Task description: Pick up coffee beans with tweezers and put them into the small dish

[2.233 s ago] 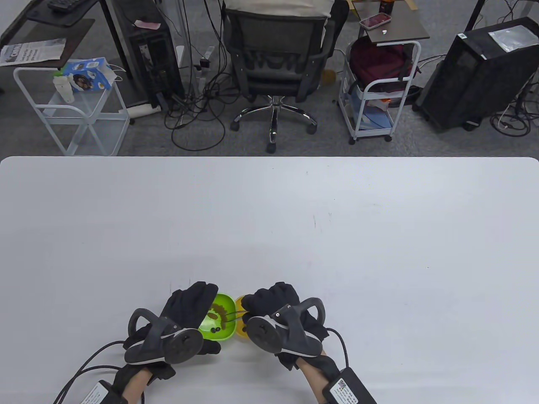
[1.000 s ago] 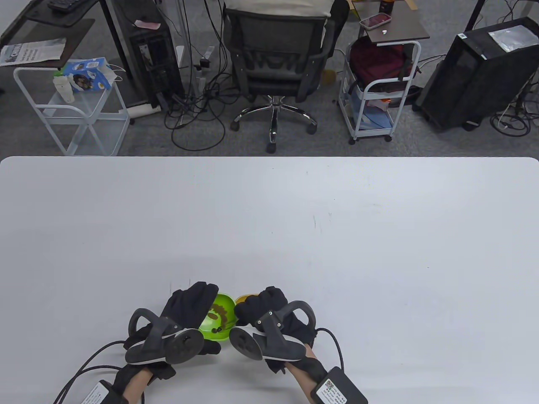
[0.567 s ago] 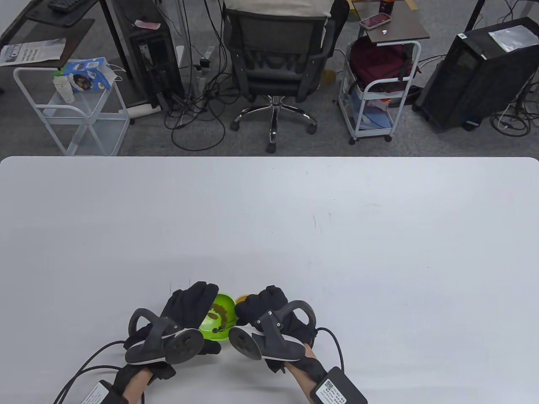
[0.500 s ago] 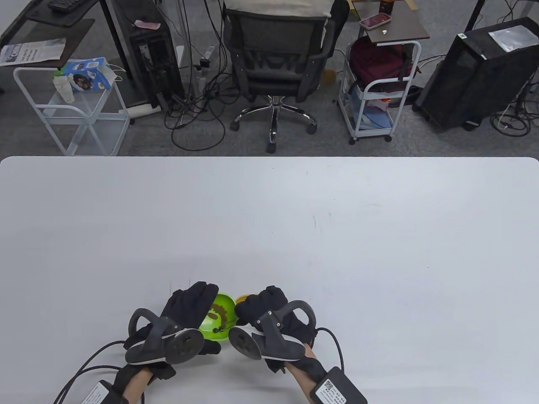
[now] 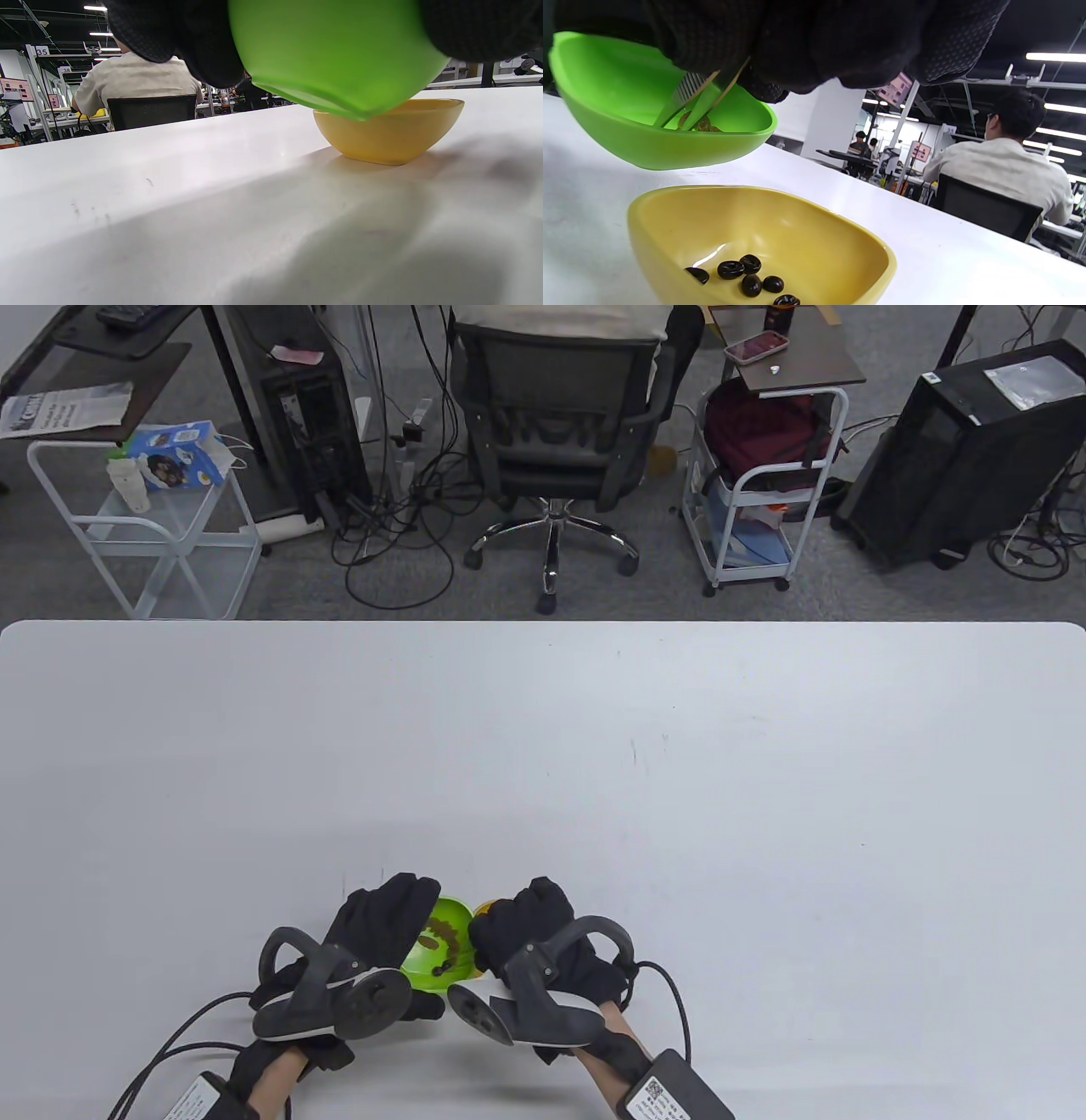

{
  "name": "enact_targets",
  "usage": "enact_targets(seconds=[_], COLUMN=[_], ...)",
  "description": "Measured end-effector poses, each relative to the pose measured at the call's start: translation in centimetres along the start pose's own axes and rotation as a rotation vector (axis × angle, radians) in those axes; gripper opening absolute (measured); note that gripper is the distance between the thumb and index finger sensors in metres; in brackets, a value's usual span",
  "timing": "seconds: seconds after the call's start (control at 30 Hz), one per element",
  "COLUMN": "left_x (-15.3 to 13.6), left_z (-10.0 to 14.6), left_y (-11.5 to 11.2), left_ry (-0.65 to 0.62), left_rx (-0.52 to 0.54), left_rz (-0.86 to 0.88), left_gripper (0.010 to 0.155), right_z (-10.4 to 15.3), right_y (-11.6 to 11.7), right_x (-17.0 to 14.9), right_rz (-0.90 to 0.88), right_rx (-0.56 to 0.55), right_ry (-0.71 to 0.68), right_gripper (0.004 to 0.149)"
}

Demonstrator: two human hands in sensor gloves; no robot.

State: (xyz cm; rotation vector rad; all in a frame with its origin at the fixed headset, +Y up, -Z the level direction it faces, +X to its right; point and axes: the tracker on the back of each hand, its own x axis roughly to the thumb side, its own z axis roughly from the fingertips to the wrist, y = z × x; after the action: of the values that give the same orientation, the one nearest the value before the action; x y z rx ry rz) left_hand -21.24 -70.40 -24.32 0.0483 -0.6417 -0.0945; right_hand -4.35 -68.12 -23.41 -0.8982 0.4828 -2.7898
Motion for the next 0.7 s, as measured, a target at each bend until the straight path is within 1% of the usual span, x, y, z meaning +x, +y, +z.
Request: enact_targets(seconds=[0.13, 0.4, 0.7], left_x=[-0.01, 0.04, 0.03], left_z=[0.0, -0.02, -0.02], left_y=[0.01, 0.0, 0.0], left_ry=[0.001, -0.001, 0.0], left_rx=[0.001, -0.002, 0.0], left_rz=[0.0, -0.004, -0.002], left_gripper=[0.115, 0.115, 0.115], right_z=[-0.01, -0.03, -0.05], right_y=[-0.34, -0.29, -0.24], right_x=[0.31, 0.82, 0.52], right_rz=[0.048, 0.077, 0.049], right_rx=[-0.015, -0.015, -0.009], right_ry=[-0.011, -0.027, -0.012], right_gripper=[0.042, 0.042, 0.042])
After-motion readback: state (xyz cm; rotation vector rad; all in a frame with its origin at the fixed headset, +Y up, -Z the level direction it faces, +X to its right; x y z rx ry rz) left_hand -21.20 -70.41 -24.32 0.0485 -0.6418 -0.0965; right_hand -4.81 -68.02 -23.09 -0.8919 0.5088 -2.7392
